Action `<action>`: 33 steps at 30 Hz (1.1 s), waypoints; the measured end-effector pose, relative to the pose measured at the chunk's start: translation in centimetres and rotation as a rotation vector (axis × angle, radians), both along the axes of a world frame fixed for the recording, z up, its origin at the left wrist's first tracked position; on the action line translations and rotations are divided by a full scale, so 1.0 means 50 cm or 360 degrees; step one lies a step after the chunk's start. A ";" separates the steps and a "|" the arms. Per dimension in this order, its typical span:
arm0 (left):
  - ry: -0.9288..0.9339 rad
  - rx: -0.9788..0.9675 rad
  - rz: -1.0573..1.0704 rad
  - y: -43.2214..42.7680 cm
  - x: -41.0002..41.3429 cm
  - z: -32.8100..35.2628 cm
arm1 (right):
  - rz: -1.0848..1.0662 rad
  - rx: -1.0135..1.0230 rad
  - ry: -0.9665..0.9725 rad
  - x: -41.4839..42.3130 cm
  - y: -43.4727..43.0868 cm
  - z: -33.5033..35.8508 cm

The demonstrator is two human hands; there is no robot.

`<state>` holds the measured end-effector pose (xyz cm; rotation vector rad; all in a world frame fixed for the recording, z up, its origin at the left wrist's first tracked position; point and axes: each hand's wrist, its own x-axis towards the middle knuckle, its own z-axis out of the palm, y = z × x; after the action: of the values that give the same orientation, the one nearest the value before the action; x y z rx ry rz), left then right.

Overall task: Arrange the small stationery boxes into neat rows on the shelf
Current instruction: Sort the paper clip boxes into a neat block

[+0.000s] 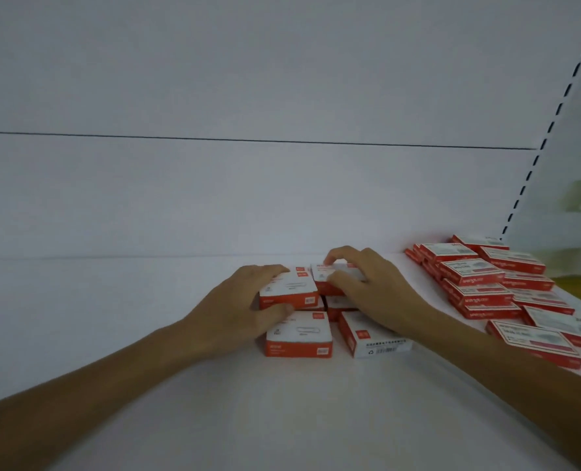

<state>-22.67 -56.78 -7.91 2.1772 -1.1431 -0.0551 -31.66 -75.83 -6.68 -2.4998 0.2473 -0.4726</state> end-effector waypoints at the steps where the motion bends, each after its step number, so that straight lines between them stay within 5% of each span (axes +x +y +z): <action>1: 0.0010 0.0013 -0.0013 0.006 -0.008 -0.001 | 0.0012 0.0004 -0.0010 -0.013 0.005 0.000; 7: 0.0419 0.0005 -0.0106 0.019 -0.026 0.021 | 0.0013 -0.0154 0.0042 -0.021 0.010 0.018; 10: 0.0594 -0.0175 0.0183 0.016 -0.007 0.024 | 0.0067 -0.0125 -0.0012 0.015 -0.001 0.057; 16: 0.0375 -0.0231 0.0391 0.012 -0.007 0.012 | 0.0295 -0.0409 0.0679 0.109 -0.007 0.073; 22: 0.0402 -0.0287 0.0374 0.002 -0.006 0.002 | 0.0392 -0.0212 0.0549 0.134 0.017 0.064; 33: 0.0244 -0.0507 0.0473 -0.002 -0.002 -0.012 | 0.0585 -0.0264 0.0857 0.155 0.024 0.084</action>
<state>-22.78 -56.87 -8.50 1.9938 -0.6827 0.0835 -23.89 -74.63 -2.51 -2.7084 -0.0544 0.3482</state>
